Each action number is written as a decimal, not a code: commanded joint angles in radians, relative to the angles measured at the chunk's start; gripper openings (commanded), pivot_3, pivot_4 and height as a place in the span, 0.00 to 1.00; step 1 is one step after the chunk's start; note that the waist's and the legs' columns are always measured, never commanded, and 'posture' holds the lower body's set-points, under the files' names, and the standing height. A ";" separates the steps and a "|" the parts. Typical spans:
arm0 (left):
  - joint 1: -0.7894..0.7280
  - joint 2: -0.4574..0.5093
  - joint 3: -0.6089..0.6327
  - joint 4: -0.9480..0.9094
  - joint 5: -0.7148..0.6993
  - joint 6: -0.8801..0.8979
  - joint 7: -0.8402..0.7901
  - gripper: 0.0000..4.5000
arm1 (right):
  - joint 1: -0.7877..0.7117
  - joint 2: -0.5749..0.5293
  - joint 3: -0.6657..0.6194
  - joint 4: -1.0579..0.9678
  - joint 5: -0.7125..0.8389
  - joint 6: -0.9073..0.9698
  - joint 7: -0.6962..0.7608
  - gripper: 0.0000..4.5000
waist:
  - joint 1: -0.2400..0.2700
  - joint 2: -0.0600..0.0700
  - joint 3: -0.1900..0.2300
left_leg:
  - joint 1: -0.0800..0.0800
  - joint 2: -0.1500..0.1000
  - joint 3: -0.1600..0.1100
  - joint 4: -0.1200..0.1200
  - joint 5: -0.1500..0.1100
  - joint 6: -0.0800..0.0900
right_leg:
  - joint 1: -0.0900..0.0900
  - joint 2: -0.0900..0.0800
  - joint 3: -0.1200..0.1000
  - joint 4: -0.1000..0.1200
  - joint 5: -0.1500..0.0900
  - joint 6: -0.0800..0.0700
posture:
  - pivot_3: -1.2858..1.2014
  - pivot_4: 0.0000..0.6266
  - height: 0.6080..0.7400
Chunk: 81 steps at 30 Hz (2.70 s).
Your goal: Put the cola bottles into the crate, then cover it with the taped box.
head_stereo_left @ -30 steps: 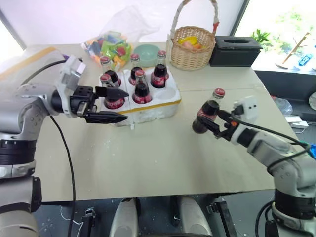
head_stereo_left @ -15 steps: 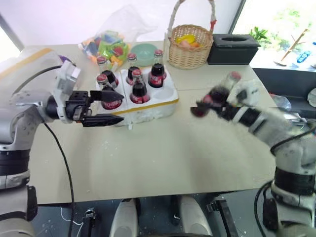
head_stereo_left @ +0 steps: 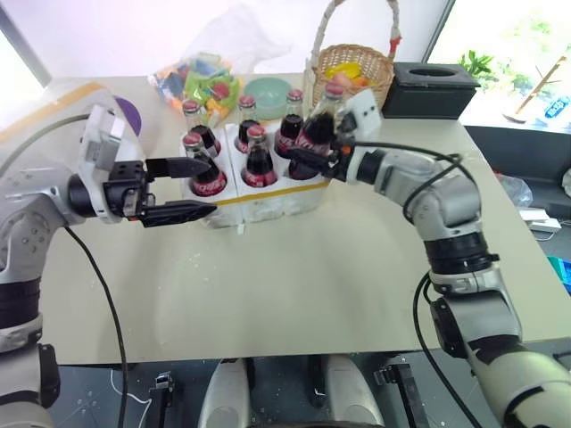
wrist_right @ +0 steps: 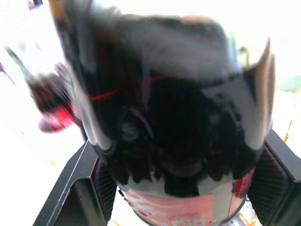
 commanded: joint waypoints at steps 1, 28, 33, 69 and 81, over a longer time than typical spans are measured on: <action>0.007 0.023 0.052 -0.031 -0.026 0.001 0.012 1.00 | -0.051 0.016 0.013 0.066 -0.076 -0.104 0.029 0.71 | -0.002 0.000 0.000 | 0.000 0.000 0.000 0.000 0.000 0.000 | 0.000 0.000 0.000 0.000 0.000 0.000 | 0.52 0.24 1.00; 0.275 0.572 0.276 0.618 0.414 -0.435 -0.094 1.00 | 0.207 -0.266 -0.359 -0.440 0.173 0.266 0.091 0.98 | -0.006 0.002 0.000 | 0.005 0.002 0.003 -0.002 0.000 -0.001 | -0.001 0.000 -0.001 -0.001 -0.002 -0.009 | 0.52 0.24 1.00; 0.096 0.625 0.097 0.914 0.587 -0.631 -0.005 1.00 | 0.249 -0.272 -0.353 -0.456 0.171 0.266 0.064 0.98 | 0.003 0.001 0.000 | 0.002 0.002 0.004 -0.003 0.000 -0.001 | -0.002 0.000 -0.001 -0.001 -0.002 -0.009 | 0.52 0.24 1.00; -0.675 0.333 -0.333 1.412 1.076 -0.604 -0.130 1.00 | 0.464 -0.246 -0.449 -0.555 0.219 0.286 -0.107 0.98 | 0.052 0.003 -0.005 | 0.004 0.001 0.006 0.001 0.000 -0.001 | 0.002 -0.004 -0.001 0.000 -0.002 -0.008 | 0.52 0.24 1.00; -0.654 0.315 -0.334 1.450 1.132 -0.736 0.283 1.00 | 0.488 -0.215 -0.418 -0.527 0.209 0.257 -0.108 0.98 | 0.040 0.001 -0.004 | 0.003 0.002 0.006 0.001 0.000 -0.001 | 0.001 -0.003 -0.001 0.001 0.000 -0.003 | 0.52 0.24 1.00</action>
